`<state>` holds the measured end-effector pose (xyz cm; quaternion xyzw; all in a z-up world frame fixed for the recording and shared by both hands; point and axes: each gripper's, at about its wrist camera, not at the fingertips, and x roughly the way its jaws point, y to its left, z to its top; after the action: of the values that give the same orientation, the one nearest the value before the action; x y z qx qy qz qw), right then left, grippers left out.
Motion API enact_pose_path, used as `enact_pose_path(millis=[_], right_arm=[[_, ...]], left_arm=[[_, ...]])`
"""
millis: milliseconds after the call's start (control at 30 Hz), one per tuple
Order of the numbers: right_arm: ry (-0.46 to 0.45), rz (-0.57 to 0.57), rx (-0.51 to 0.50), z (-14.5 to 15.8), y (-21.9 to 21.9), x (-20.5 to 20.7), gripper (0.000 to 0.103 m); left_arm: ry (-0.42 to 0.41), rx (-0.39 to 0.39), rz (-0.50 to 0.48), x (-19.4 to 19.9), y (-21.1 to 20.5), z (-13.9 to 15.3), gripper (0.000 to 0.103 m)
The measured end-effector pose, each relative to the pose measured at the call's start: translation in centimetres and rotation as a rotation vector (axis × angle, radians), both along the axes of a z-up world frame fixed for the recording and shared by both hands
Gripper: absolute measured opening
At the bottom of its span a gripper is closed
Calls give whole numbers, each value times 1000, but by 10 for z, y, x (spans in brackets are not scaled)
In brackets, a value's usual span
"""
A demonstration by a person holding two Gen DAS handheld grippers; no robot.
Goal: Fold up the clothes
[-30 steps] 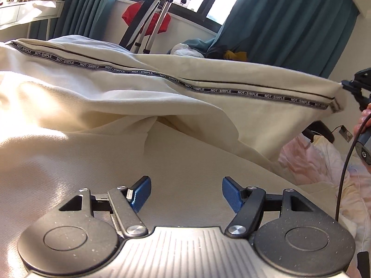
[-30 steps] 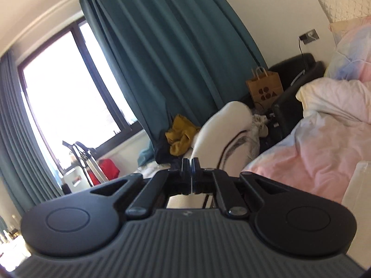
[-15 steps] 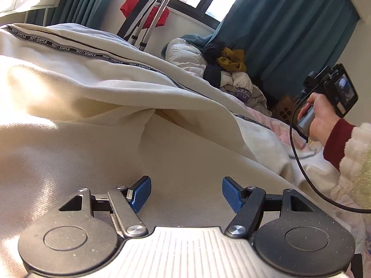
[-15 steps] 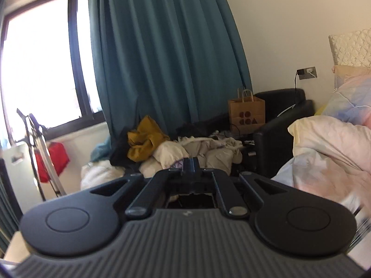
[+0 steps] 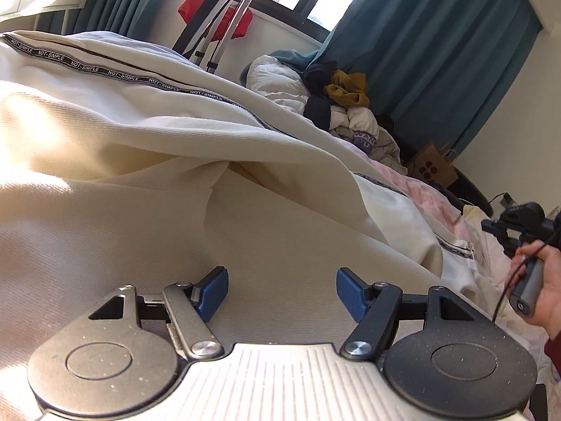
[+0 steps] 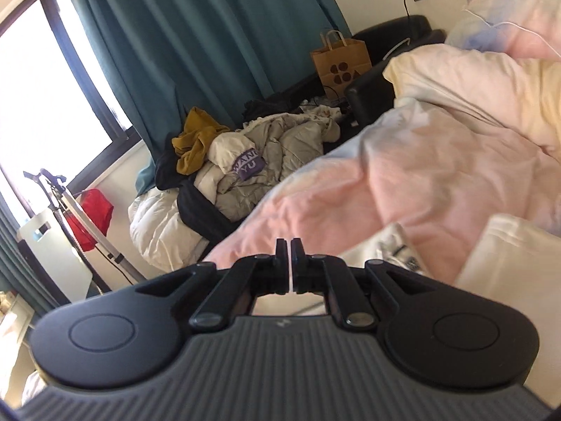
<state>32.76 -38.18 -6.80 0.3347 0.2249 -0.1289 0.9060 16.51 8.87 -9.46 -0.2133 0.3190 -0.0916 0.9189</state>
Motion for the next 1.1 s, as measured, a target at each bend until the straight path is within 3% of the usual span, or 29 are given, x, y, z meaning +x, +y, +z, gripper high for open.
enact_pose_path(millis=[133,267,367,433,533,767,867,933,967,1100], right_arm=[[54,2,117,-10,-19,-53,8],[113,1,182,-20,-32,-86,36],[79,-8,143,-16,-46,-84,39],[60,9,64,-8,-54,-70,39],[107,80,-24,-10,-63,-33,39],[295,179,-184,-47,-81,56,45],[297,195,-218,-46,-80,65,46],[274,227,-236,-40,-77,65,39],[260,237,-251,-35,-77,65,25],[163,167,-291,-4,-79,61,20]], left_arm=[[-22,33,-8,-8,-8,8,71],[-23,45,-15,-15,-12,11,71],[-31,42,-22,-22,-13,13,71],[-44,47,-34,-23,-15,15,72],[-52,74,-54,-23,-20,13,72],[-24,77,-57,-11,-16,0,72],[-19,69,-59,-7,-15,-3,72],[-19,68,-62,-5,-15,-5,73],[-20,72,-64,-6,-16,-5,73],[-32,95,-70,-6,-18,-2,73]])
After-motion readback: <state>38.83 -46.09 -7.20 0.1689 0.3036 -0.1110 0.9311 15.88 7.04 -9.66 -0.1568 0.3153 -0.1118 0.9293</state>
